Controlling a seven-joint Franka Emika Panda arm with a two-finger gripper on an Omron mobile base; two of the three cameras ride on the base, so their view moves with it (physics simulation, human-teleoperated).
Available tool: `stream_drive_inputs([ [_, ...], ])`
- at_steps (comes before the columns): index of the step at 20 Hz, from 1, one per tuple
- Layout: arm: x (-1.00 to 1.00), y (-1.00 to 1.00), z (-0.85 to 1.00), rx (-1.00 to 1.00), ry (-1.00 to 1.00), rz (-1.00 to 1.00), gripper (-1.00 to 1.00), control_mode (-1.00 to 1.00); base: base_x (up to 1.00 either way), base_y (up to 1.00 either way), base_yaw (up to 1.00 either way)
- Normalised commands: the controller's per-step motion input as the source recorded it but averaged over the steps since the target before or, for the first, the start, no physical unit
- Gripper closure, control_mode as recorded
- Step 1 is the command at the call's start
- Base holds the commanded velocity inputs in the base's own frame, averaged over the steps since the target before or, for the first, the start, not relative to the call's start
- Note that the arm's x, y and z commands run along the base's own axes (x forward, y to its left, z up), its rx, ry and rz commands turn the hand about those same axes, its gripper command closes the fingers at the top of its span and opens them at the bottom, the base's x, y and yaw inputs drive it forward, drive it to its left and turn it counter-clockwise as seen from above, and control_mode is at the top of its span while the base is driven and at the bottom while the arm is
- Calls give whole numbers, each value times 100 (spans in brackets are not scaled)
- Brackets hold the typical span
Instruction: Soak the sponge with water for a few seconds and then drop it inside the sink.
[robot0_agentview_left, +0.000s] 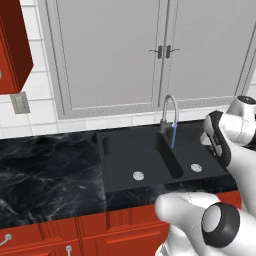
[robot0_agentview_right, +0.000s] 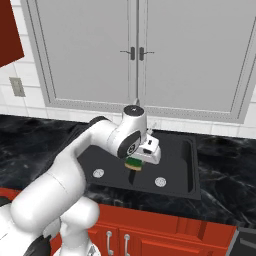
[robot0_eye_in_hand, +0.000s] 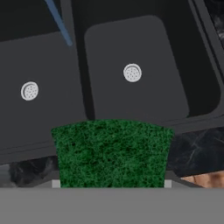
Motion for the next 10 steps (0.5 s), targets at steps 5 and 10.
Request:
stream_drive_inputs([
  [5, -4, 27, 0, -3, 0, -17, 100, -100, 0, 0, 0],
  [10, 0, 35, 0, -6, 0, -22, 100, -100, 0, 0, 0],
])
